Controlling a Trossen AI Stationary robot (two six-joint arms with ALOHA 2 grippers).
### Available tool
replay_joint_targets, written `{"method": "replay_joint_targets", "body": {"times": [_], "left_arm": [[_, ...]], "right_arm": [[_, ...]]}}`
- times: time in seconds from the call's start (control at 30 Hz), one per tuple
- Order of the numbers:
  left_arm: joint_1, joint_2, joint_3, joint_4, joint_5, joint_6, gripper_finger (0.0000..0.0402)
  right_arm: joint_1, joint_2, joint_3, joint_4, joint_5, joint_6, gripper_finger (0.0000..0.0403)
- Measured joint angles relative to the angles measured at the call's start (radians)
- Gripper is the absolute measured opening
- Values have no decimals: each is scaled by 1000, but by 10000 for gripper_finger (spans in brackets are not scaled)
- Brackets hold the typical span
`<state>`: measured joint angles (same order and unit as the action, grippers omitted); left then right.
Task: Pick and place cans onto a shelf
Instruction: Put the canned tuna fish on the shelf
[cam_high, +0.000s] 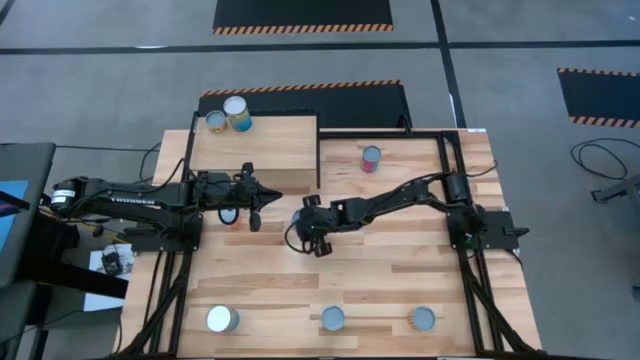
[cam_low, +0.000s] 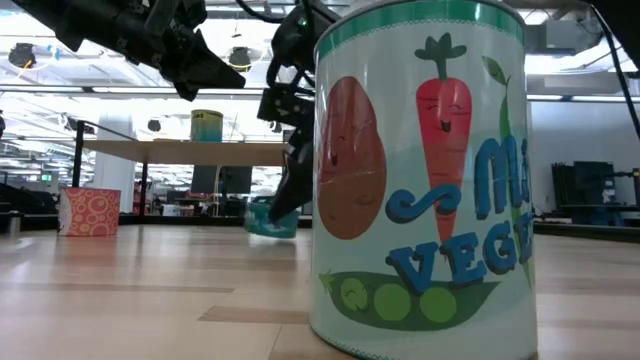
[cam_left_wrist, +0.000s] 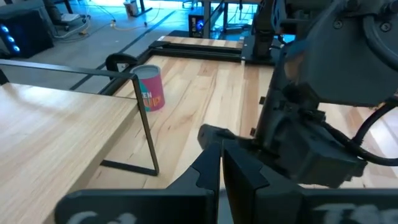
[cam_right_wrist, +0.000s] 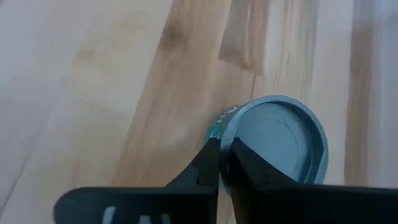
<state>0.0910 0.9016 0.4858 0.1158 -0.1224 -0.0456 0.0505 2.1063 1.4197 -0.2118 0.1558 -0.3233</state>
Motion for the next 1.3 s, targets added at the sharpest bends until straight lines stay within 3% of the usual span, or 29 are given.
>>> {"method": "replay_joint_targets", "body": {"times": [0.23, 0.43, 0.57, 0.7, 0.77, 1.03, 1.3], "left_arm": [[-2, 0, 0, -15, 12, -4, 6], [-2, 0, 0, -32, 28, -18, 6], [-7, 10, 0, -56, 84, -34, 6], [-50, 68, 2, -54, 111, -34, 6], [-82, 115, 1, -46, 105, -30, 6], [-181, 328, 66, -30, 32, -71, 9], [-210, 546, 175, -37, -6, -124, 48]], "right_arm": [[6, 5, 1, 31, 1, 30, 100], [48, -113, 0, -63, 3, 19, 150], [95, -232, -43, -147, 13, 5, 120], [111, -352, -223, -42, 61, 14, 36], [102, -419, -349, 55, 65, 48, 12], [84, -733, -780, 455, 139, 139, 16], [88, -948, -978, 576, 174, 162, 14]]}}
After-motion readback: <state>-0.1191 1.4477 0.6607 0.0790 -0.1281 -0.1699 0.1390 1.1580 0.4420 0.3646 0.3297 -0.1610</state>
